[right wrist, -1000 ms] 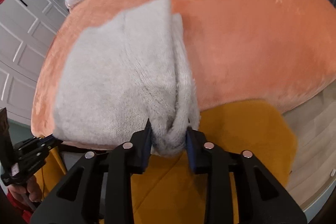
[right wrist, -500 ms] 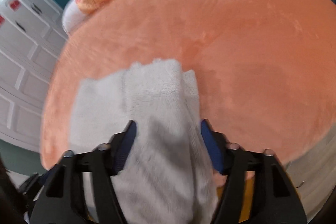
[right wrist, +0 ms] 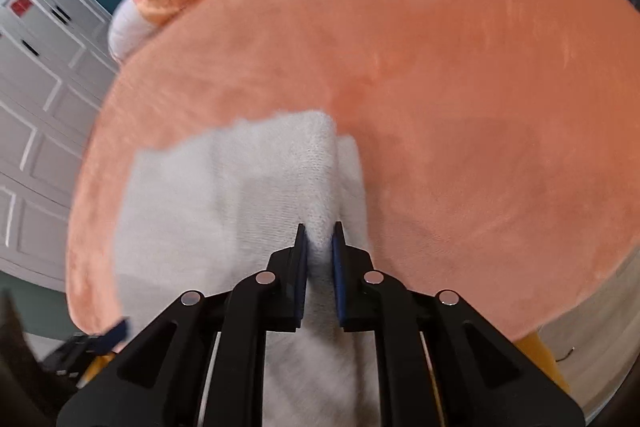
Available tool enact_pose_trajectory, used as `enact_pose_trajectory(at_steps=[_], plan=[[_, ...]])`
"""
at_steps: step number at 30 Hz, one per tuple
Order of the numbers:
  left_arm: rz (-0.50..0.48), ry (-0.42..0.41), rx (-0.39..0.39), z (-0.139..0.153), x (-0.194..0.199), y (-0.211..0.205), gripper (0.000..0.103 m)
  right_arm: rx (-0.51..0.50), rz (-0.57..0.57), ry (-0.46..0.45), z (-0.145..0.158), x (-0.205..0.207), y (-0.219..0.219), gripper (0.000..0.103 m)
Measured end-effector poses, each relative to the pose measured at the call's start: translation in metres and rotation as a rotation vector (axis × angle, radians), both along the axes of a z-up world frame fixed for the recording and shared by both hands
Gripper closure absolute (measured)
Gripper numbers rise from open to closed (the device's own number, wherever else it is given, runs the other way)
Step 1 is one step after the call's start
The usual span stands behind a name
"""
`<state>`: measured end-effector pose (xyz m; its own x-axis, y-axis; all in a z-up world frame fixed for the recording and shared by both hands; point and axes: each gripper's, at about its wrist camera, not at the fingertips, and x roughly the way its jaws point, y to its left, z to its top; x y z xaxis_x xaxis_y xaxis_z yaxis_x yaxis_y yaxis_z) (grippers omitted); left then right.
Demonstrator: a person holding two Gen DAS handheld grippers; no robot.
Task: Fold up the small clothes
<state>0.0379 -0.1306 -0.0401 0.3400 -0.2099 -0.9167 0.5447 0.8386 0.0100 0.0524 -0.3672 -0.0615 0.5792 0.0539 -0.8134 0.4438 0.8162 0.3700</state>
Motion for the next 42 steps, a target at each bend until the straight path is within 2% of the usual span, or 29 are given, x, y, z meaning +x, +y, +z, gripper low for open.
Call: enact_pose_trajectory(at_steps=[3,5,7,9,11,13,15,16,19,22,24,26,27,28,30,31,33,35,37,39,40,42], plan=[[0.002,-0.001,0.005,-0.001,0.001,-0.001,0.066,-0.058,0.032,-0.051,0.03,-0.022,0.021,0.091],[-0.001,-0.004,0.008,-0.001,0.002,-0.002,0.065,-0.058,0.093,-0.074,0.04,-0.041,0.045,0.091],[-0.004,-0.008,0.011,-0.002,0.001,-0.002,0.065,-0.03,0.161,-0.06,0.035,-0.047,0.065,0.091],[-0.003,-0.009,0.008,-0.002,0.0,-0.001,0.065,-0.061,0.218,0.025,0.012,-0.05,0.084,0.091],[-0.009,0.003,0.006,-0.002,0.0,0.0,0.064,-0.102,0.229,0.184,-0.035,-0.045,0.097,0.095],[-0.003,0.016,-0.014,0.004,-0.002,0.006,0.063,-0.063,0.221,0.218,-0.055,-0.047,0.098,0.097],[0.012,0.013,-0.04,0.015,-0.003,0.019,0.063,-0.068,0.214,0.202,-0.039,-0.049,0.099,0.096],[0.025,0.018,-0.053,0.019,-0.003,0.027,0.063,-0.07,0.213,0.173,-0.025,-0.049,0.099,0.091],[0.09,0.026,-0.092,0.031,0.001,0.055,0.063,-0.052,0.23,0.048,0.02,-0.046,0.102,0.091],[0.146,0.026,-0.086,0.033,0.005,0.077,0.063,-0.022,0.284,-0.03,0.043,-0.029,0.113,0.091],[0.173,0.03,-0.082,0.031,0.008,0.088,0.063,-0.038,0.322,-0.007,0.033,-0.007,0.128,0.091],[0.189,0.042,-0.076,0.029,0.009,0.094,0.063,-0.009,0.369,0.075,0.0,0.017,0.147,0.092],[0.196,0.052,-0.081,0.028,0.009,0.097,0.063,-0.032,0.379,0.136,-0.025,0.026,0.158,0.096],[0.197,0.056,-0.087,0.029,0.009,0.097,0.063,-0.072,0.389,0.117,-0.032,0.025,0.167,0.097],[0.187,0.045,-0.097,0.034,0.007,0.096,0.063,-0.122,0.405,0.126,-0.016,0.026,0.174,0.096],[0.178,0.04,-0.101,0.036,0.006,0.094,0.063,-0.123,0.399,0.115,-0.001,0.024,0.172,0.092],[0.16,0.036,-0.11,0.037,0.004,0.087,0.061,-0.097,0.38,0.036,0.027,0.012,0.162,0.092],[0.132,0.042,-0.115,0.036,0.001,0.075,0.061,-0.14,0.325,0.008,0.039,0.003,0.147,0.091],[0.096,0.049,-0.116,0.035,-0.003,0.059,0.061,-0.162,0.268,0.055,0.025,-0.001,0.126,0.091],[0.049,0.038,-0.108,0.035,-0.01,0.04,0.061,-0.148,0.217,0.179,-0.012,0.001,0.108,0.093],[0.037,0.035,-0.103,0.035,-0.013,0.034,0.061,-0.122,0.208,0.205,-0.03,0.0,0.101,0.095],[0.006,0.025,-0.09,0.033,-0.017,0.022,0.061,-0.071,0.182,0.149,-0.021,-0.008,0.096,0.095]])
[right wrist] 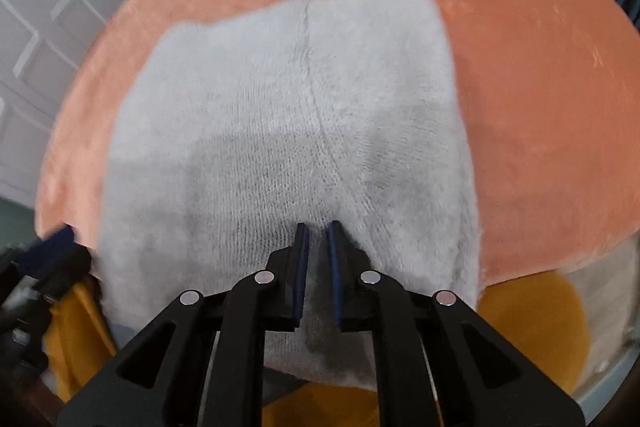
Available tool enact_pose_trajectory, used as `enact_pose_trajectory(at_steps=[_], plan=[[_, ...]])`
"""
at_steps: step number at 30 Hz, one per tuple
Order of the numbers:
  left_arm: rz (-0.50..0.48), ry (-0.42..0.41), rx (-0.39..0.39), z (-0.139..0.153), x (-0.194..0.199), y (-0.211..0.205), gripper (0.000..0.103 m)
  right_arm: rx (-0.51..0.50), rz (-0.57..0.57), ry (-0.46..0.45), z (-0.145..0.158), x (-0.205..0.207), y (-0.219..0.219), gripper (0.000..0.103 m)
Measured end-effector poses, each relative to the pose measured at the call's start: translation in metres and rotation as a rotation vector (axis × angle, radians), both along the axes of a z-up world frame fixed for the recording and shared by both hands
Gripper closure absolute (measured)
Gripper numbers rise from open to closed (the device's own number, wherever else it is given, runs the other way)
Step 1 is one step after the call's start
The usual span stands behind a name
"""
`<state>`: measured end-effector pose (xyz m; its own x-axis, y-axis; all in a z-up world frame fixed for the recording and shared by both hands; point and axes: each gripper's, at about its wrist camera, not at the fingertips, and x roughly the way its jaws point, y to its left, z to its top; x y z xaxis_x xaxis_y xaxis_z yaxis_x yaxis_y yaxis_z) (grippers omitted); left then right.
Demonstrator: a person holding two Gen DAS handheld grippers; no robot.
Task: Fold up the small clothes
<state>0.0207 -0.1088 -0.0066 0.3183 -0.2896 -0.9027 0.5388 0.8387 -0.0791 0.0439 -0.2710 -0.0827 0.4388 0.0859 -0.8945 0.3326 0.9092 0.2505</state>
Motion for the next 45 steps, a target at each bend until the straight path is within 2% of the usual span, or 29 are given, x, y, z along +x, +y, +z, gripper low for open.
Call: enact_pose_trajectory(at_steps=[3,6,7,12,14,15,16,17,21,22,24,26,27,29,32,35,38,41,43,45], plan=[[-0.015,0.004,0.01,-0.003,-0.004,-0.009,0.06,0.03,-0.056,-0.096,0.029,-0.018,-0.007,0.088],[-0.021,0.004,0.033,-0.008,-0.005,-0.016,0.058,0.007,-0.113,-0.167,0.041,-0.035,-0.02,0.054],[-0.021,0.003,0.044,-0.01,-0.005,-0.018,0.058,-0.009,-0.129,-0.166,0.038,-0.035,-0.025,0.054],[-0.017,-0.011,0.075,-0.016,-0.006,-0.022,0.055,0.009,-0.168,-0.123,0.009,-0.023,-0.043,0.054],[-0.013,-0.015,0.088,-0.017,-0.007,-0.022,0.054,0.01,-0.155,-0.115,0.002,-0.017,-0.046,0.064],[-0.011,-0.016,0.094,-0.018,-0.007,-0.023,0.054,-0.006,-0.129,-0.102,0.002,-0.011,-0.045,0.077],[-0.009,-0.018,0.101,-0.019,-0.007,-0.024,0.054,-0.032,-0.109,-0.105,0.006,-0.006,-0.045,0.094],[-0.008,-0.02,0.108,-0.02,-0.007,-0.024,0.054,-0.032,-0.1,-0.116,0.012,-0.004,-0.049,0.094],[-0.003,-0.033,0.117,-0.021,-0.007,-0.025,0.051,0.014,-0.13,-0.303,0.061,-0.018,-0.063,0.095],[-0.003,-0.035,0.12,-0.021,-0.007,-0.026,0.051,0.019,-0.135,-0.314,0.064,-0.019,-0.064,0.095],[-0.009,-0.033,0.134,-0.025,-0.006,-0.027,0.051,0.004,-0.14,-0.266,0.048,-0.015,-0.067,0.095],[-0.013,-0.033,0.148,-0.029,-0.007,-0.029,0.049,-0.03,-0.126,-0.122,0.006,0.0,-0.067,0.095],[-0.017,-0.04,0.161,-0.031,-0.009,-0.03,0.049,-0.009,-0.12,-0.075,-0.018,0.004,-0.069,0.095],[-0.023,-0.057,0.181,-0.032,-0.01,-0.031,0.048,0.001,-0.128,-0.11,-0.009,-0.002,-0.069,0.094],[-0.021,-0.061,0.189,-0.034,-0.011,-0.032,0.046,0.013,-0.127,-0.175,0.033,-0.018,-0.064,0.093],[-0.02,-0.061,0.196,-0.037,-0.009,-0.033,0.044,0.005,-0.095,-0.209,0.051,-0.038,-0.051,0.093],[-0.023,-0.067,0.197,-0.039,-0.008,-0.034,0.043,-0.014,-0.059,-0.157,0.041,-0.049,-0.039,0.093],[-0.031,-0.075,0.208,-0.043,-0.009,-0.036,0.041,-0.071,-0.071,-0.037,-0.006,-0.043,-0.041,0.092],[-0.035,-0.085,0.217,-0.044,-0.009,-0.035,0.041,-0.059,-0.086,-0.053,-0.006,-0.042,-0.044,0.091],[-0.029,-0.076,0.209,-0.043,-0.008,-0.033,0.041,-0.039,-0.12,-0.075,0.012,-0.045,-0.049,0.088]])
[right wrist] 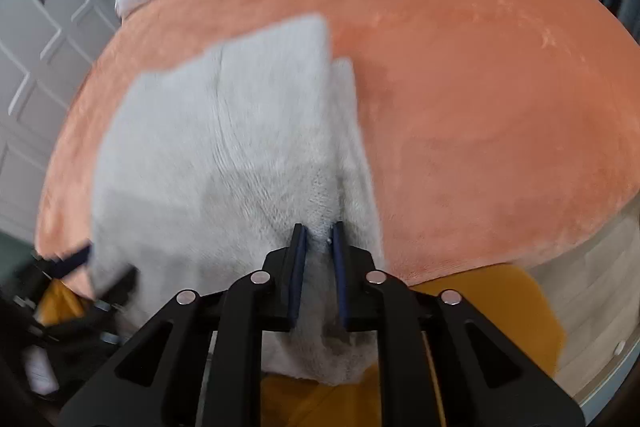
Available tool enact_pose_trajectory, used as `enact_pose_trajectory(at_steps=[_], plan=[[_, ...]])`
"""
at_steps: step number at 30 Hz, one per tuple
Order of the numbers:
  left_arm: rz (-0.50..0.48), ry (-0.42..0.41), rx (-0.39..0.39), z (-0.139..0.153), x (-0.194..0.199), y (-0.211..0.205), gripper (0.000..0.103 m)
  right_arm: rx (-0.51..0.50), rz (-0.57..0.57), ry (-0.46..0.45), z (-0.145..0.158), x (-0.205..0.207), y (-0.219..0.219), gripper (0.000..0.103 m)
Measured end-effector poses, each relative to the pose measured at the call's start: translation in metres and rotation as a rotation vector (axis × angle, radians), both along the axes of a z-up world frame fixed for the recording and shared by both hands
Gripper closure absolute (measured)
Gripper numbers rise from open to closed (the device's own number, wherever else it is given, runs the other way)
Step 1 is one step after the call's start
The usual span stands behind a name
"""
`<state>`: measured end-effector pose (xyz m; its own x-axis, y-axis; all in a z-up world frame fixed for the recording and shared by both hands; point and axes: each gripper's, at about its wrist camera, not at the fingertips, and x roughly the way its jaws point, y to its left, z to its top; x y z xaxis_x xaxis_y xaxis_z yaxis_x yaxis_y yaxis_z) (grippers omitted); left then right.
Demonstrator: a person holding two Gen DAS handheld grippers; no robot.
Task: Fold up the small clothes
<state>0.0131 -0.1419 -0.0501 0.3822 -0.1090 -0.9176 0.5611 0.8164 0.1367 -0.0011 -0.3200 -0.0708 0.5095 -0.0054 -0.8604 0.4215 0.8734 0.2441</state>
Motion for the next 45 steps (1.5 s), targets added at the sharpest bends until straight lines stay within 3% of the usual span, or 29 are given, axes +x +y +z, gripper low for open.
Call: enact_pose_trajectory(at_steps=[5,8,10,12,15,20,23,25,29,33,35,37,45], plan=[[0.007,-0.001,-0.005,-0.001,0.003,0.002,0.038,-0.008,0.003,-0.078,0.029,-0.018,0.0,0.088],[0.009,-0.004,-0.004,-0.002,0.002,-0.001,0.038,0.004,0.027,-0.02,0.01,-0.022,0.007,0.087],[0.006,-0.005,-0.002,-0.002,0.001,-0.001,0.038,0.02,0.016,0.023,-0.011,-0.026,0.005,0.073],[0.01,-0.004,-0.005,-0.002,0.001,0.0,0.038,0.041,0.01,0.016,-0.019,-0.028,0.006,0.073],[0.022,0.001,-0.011,0.0,0.001,-0.001,0.038,0.038,0.022,0.002,-0.014,-0.024,0.006,0.088],[0.025,0.011,-0.029,0.005,0.0,0.0,0.036,-0.015,-0.027,-0.125,0.031,-0.04,-0.004,0.092],[0.025,0.009,-0.023,0.005,-0.002,-0.001,0.036,-0.018,-0.045,-0.058,0.01,-0.037,-0.012,0.095],[0.013,0.01,-0.013,0.003,-0.002,-0.002,0.034,0.002,-0.052,0.054,-0.031,-0.028,-0.016,0.096],[0.016,0.004,-0.005,0.003,-0.003,0.0,0.033,0.007,-0.064,0.044,-0.026,-0.025,-0.017,0.094],[0.055,0.042,-0.038,0.005,0.006,0.009,0.028,0.031,-0.053,0.022,-0.014,-0.029,-0.02,0.084],[0.098,0.09,-0.132,0.012,0.015,0.021,0.022,0.064,-0.069,-0.005,-0.006,-0.032,-0.026,0.073],[0.152,0.124,-0.213,0.017,0.025,0.033,0.017,0.101,-0.081,-0.032,-0.003,-0.034,-0.031,0.053],[0.261,0.26,-0.332,0.002,0.063,0.056,0.017,0.227,-0.061,-0.001,-0.03,-0.013,-0.043,0.042]])
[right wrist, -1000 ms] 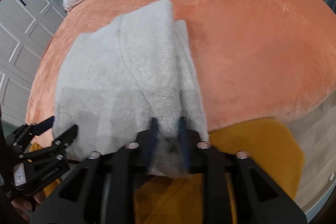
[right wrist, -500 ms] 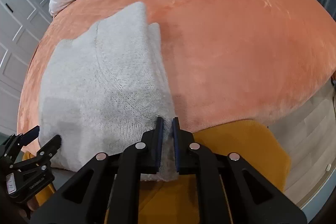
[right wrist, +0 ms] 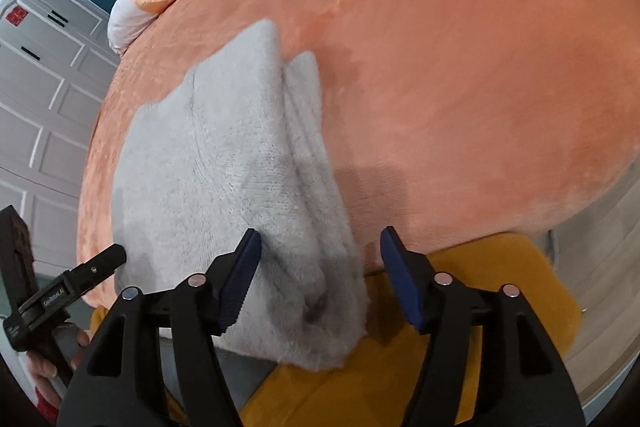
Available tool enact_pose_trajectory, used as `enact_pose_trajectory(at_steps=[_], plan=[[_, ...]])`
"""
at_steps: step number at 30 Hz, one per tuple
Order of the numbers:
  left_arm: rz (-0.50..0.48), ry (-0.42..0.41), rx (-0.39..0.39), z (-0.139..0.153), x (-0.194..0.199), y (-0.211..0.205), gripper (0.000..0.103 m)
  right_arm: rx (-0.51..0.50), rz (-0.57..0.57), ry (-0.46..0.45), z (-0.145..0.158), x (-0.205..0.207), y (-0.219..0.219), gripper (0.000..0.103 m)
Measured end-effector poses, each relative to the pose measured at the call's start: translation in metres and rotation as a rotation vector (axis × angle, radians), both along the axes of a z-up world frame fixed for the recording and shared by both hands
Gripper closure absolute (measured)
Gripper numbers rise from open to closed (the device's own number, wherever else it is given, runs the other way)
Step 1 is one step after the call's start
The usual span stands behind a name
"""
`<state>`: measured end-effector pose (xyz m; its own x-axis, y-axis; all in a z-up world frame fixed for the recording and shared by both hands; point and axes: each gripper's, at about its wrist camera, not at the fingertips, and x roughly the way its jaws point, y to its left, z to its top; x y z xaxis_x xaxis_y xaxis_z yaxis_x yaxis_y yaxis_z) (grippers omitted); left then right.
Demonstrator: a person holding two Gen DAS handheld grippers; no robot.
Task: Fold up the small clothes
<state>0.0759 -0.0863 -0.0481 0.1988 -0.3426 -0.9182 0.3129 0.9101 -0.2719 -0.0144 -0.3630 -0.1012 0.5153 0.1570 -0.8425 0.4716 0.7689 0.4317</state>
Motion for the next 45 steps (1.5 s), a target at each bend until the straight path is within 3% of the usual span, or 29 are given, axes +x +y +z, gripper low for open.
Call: enact_pose_trajectory(at_steps=[4,11,17,34,39,40,43,45], plan=[[-0.022,0.01,0.006,-0.008,0.005,-0.014,0.017,0.073,0.019,-0.01,-0.013,0.013,0.001,0.041],[-0.043,-0.087,0.144,-0.013,0.0,-0.044,0.005,0.089,0.053,-0.048,-0.024,0.024,0.0,0.038],[-0.043,-0.112,0.161,-0.019,0.001,-0.046,0.005,0.07,0.078,-0.062,-0.027,0.026,0.002,0.038],[-0.065,-0.127,0.102,-0.029,0.009,-0.047,0.005,0.092,0.093,-0.081,-0.032,0.032,-0.002,0.038],[-0.062,-0.063,0.023,-0.033,0.016,-0.039,0.005,0.104,0.088,-0.085,-0.033,0.033,-0.005,0.038],[-0.063,-0.04,0.004,-0.032,0.018,-0.036,0.005,0.116,0.084,-0.09,-0.032,0.033,-0.006,0.047],[-0.088,-0.013,-0.035,-0.021,0.019,-0.03,0.022,0.158,0.086,-0.102,-0.026,0.031,-0.007,0.066],[-0.115,-0.021,-0.047,-0.01,0.016,-0.026,0.038,0.131,0.098,-0.117,-0.013,0.027,-0.004,0.07]])
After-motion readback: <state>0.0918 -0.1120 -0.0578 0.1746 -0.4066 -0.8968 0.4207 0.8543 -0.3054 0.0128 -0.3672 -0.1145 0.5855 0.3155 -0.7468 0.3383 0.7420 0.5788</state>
